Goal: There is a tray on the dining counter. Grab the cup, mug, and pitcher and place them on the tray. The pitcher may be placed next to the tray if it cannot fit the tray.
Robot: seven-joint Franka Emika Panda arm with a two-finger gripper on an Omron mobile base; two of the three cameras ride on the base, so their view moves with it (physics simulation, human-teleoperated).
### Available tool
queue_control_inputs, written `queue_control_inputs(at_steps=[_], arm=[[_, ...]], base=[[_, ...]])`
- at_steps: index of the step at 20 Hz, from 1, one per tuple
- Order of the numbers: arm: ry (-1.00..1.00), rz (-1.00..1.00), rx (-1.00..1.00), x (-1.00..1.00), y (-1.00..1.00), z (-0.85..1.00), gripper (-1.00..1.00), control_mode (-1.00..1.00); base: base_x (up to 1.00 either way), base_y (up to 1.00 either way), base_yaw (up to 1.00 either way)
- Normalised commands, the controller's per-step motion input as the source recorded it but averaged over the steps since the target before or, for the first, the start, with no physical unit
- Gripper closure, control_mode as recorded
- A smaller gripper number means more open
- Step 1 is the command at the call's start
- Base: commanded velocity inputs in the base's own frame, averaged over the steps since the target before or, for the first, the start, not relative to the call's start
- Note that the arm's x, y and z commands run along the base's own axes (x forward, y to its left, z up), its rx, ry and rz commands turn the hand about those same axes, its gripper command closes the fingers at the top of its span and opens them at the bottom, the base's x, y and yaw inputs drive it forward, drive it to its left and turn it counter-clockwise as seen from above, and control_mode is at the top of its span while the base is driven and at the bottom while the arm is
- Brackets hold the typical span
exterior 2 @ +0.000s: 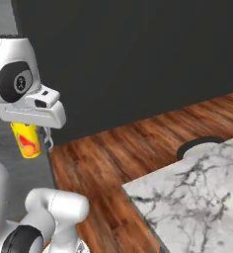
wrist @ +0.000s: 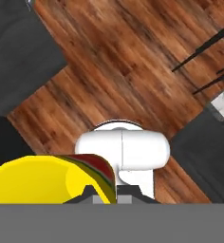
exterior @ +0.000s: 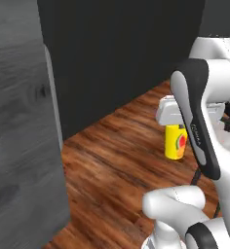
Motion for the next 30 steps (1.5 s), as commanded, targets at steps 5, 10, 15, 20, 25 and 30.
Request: queue_control_inputs(at_steps=[5,10,15,20,25,30], arm=[[0.00,0.00,0.00,0.00,0.00,0.00,1.00,1.00],[0.00,0.00,0.00,0.00,0.00,0.00,1.00,1.00],[0.00,0.00,0.00,0.00,0.00,0.00,1.00,1.00],[0.00,0.00,0.00,0.00,0.00,0.00,1.00,1.00],[0.00,0.00,0.00,0.00,0.00,0.00,1.00,1.00],[0.00,0.00,0.00,0.00,0.00,0.00,1.00,1.00]], base=[[0.00,0.00,-0.88],[0.02,0.11,-0.79],[0.01,0.20,-0.76],[0.01,0.37,-0.60],[0.21,0.59,-0.35],[0.18,0.74,-0.13]])
